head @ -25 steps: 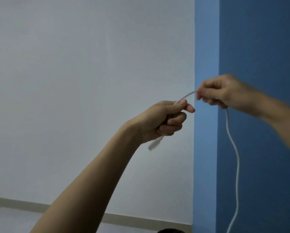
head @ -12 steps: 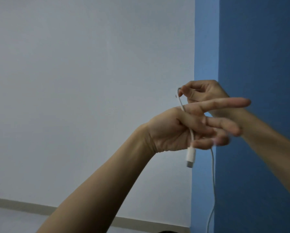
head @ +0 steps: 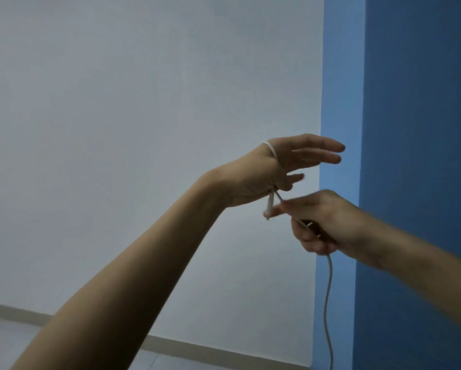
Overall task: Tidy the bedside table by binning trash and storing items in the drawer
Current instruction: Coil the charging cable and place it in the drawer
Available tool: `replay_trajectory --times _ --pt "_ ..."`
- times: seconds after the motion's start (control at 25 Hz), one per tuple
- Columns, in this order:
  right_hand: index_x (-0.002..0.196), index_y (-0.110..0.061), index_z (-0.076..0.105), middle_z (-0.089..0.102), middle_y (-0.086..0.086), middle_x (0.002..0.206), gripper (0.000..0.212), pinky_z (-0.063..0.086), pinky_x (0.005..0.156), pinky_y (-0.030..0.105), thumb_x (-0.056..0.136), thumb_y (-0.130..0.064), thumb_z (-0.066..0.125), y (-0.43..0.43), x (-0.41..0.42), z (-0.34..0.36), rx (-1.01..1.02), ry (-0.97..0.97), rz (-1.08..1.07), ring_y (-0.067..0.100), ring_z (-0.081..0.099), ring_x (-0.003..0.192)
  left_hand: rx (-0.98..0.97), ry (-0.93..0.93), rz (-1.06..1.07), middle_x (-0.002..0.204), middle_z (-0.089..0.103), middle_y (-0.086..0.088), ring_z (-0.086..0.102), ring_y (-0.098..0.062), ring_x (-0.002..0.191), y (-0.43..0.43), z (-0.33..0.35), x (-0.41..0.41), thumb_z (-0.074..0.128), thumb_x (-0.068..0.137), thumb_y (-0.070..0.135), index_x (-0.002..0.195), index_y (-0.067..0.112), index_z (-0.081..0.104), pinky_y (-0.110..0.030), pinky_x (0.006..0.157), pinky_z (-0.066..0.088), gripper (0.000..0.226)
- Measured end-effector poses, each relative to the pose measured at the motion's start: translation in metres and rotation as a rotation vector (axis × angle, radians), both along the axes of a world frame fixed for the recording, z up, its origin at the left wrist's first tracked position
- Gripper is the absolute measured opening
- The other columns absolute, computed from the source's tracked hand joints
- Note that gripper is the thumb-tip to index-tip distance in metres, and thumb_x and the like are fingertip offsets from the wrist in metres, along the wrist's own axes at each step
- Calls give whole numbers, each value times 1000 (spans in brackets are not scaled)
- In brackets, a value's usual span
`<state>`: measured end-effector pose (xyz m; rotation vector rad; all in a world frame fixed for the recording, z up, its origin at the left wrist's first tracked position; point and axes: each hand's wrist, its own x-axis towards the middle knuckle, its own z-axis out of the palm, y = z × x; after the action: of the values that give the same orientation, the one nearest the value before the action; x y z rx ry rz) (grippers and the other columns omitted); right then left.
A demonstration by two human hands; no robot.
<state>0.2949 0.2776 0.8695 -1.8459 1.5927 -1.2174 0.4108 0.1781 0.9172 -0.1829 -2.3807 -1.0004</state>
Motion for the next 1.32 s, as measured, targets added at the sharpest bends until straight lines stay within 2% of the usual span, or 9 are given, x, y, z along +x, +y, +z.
replay_trajectory --times 0.2,0.36,0.56,0.68,0.84,1.0,1.16,1.24,1.32 --pt "92 -14 71 45 -4 38 24 31 38 14 93 -24 49 13 4 -3 21 166 -55 5 35 33 -43 -41 130 129 54 -2 41 -4 130 -10 -10 1 28 50 -19 122 12 52 -23 95 41 82" --pt "76 -15 72 50 -3 37 23 32 38 14 89 -24 54 22 2 10 -146 404 -133 4 38 32 -158 -43 101 113 59 -11 60 -21 107 -1 -21 -11 32 54 -14 112 8 53 -29 83 53 65" --pt "71 -23 70 55 -4 39 25 36 40 18 89 -27 53 26 8 6 -172 498 -135 6 43 30 170 -89 -45 105 60 -7 63 -13 93 -10 -16 -10 31 77 -20 110 12 54 -25 69 53 51" --pt "62 -20 70 53 -6 35 27 35 38 17 85 -28 58 29 5 11 -263 523 -179 5 42 29 113 -143 -71 76 67 2 64 -9 61 -8 -27 -10 29 100 5 101 9 55 -20 59 51 26" --pt "57 -18 71 53 -4 35 21 31 35 12 75 -27 68 32 -2 20 -470 594 -207 5 44 31 42 -107 28 40 38 10 26 -7 32 0 -38 -17 20 93 58 59 21 55 -15 35 20 61" --pt "59 -19 69 54 -8 37 13 34 40 11 70 -24 73 31 -14 33 -739 822 -221 9 53 40 128 -257 -99 39 27 17 19 1 35 10 -44 -17 31 75 67 63 25 61 -15 38 10 53" --pt "69 -14 72 69 1 56 4 43 46 15 73 -16 73 18 -30 39 -920 735 -201 13 61 53 274 -341 -311 50 53 6 52 -5 36 11 -45 -13 28 98 7 96 14 59 -10 31 28 31" --pt "70 -13 70 68 -3 58 6 42 48 9 76 -10 71 11 -32 38 -972 681 -175 9 61 56 370 -366 -411 83 72 -11 74 -27 79 13 -42 -9 24 95 -4 121 9 49 -17 36 48 38" --pt "70 -18 68 61 -7 49 9 39 48 10 79 -17 69 7 -29 35 -968 580 -162 13 57 51 499 -410 -508 124 57 -30 43 -49 118 18 -41 -10 20 88 -12 139 2 30 -26 63 61 54"
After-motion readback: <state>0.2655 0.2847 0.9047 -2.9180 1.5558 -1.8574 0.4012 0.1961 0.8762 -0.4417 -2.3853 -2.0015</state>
